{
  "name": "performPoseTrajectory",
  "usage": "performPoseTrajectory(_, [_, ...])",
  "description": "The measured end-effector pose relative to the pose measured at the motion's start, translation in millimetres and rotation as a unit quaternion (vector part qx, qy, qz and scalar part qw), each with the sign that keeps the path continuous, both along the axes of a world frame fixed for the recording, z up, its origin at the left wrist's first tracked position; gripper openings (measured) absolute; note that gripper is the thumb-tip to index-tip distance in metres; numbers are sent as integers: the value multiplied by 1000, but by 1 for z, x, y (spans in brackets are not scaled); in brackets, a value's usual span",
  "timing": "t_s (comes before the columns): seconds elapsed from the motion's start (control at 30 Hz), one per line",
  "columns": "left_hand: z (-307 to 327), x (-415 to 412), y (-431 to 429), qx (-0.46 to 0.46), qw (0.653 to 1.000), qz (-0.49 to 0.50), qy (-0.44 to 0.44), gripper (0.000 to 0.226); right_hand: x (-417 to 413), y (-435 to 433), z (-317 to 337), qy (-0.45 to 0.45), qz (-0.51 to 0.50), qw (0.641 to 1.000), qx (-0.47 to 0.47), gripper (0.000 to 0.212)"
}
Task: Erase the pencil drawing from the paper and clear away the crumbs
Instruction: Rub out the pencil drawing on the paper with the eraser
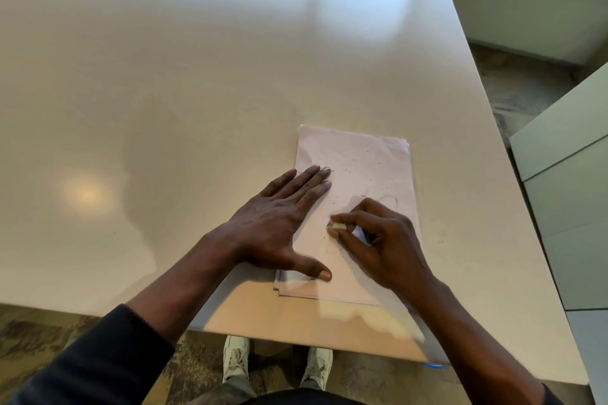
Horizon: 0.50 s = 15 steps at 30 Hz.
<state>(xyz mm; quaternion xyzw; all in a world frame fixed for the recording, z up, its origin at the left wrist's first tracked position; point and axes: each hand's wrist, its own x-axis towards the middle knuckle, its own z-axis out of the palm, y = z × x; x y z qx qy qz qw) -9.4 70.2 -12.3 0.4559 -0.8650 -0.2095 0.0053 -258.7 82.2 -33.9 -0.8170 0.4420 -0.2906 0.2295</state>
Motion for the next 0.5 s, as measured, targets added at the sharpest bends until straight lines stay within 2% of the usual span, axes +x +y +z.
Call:
performPoseTrajectory(0.13, [-1,0,0,-2,1000,-2,1,143,1,9,1,12,48,999,6,31])
performPoseTrajectory(0.37, [1,-1,1,-9,1000,1,-7,144,-20,-14,1,0,-85,996,-8,19])
performPoseTrajectory(0.5, [1,0,1,-4,1000,0,-8,144,-16,-6,0,-9,-49,999,2,22])
